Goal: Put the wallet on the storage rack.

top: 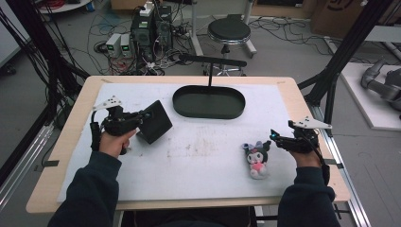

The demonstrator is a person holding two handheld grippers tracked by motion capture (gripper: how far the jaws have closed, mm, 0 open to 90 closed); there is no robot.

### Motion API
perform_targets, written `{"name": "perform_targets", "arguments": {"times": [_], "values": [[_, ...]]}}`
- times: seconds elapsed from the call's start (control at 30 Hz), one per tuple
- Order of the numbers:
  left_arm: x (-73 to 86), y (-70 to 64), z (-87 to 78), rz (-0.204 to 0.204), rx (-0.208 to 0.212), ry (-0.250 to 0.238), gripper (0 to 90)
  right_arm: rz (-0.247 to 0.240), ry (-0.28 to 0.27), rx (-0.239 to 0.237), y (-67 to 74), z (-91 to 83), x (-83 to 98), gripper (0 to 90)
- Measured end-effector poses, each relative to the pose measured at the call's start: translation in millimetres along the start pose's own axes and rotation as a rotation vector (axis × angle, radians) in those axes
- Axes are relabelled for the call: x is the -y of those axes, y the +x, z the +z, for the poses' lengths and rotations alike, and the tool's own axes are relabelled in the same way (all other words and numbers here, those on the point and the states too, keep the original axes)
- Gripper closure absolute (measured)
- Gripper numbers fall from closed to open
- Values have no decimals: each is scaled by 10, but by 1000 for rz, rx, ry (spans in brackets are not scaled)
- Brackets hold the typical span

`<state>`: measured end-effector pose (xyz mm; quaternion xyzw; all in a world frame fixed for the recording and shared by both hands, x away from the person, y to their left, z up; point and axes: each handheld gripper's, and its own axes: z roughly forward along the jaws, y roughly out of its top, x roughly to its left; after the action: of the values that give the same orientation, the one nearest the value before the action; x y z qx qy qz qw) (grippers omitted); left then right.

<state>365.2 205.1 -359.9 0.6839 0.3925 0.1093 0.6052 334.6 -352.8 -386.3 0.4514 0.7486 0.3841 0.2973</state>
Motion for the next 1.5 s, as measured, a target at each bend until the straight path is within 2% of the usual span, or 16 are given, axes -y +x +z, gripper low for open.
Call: {"name": "perform_targets", "arguments": {"times": [0.13,0.2,0.3,0.37,0.53,0.67,0.7,0.87,0.9,0.93,1.0,1.1,1.23,1.27,1.4,1.5], "values": [[-96,-12,-9,-6,19,-16,821,5,1,-1,-7,-4,8,216],[-100,-7,-1,-47,51,-6,821,5,1,-2,-9,-6,9,216],[-51,9,66,-99,115,59,821,3,0,-1,-13,-7,11,216],[16,25,137,-107,104,105,819,6,2,-2,-7,-7,10,216],[313,128,354,-67,5,212,814,3,-2,-1,-7,-15,6,216],[357,221,343,-92,-36,184,759,6,-1,-2,-15,-17,12,216],[359,248,334,-75,-78,189,759,6,-1,-2,-15,-17,12,216],[402,311,340,8,-278,232,362,6,2,-4,-9,-11,13,216],[406,294,350,43,-334,244,362,6,2,-4,-9,-11,13,216],[379,252,325,88,-411,223,289,4,1,0,-15,-13,14,216],[361,223,305,100,-407,196,271,5,0,-1,-18,-17,13,216],[353,94,317,154,-306,179,271,6,0,0,-17,-17,12,216],[441,-34,452,187,-212,288,272,5,-1,-2,-11,-14,8,216],[498,-76,531,206,-196,346,272,7,1,-3,-11,-22,8,216],[633,-123,632,245,-184,395,289,9,-5,2,-27,-35,9,216],[796,-150,690,353,-210,412,275,11,-6,3,-39,-42,17,216]]}}
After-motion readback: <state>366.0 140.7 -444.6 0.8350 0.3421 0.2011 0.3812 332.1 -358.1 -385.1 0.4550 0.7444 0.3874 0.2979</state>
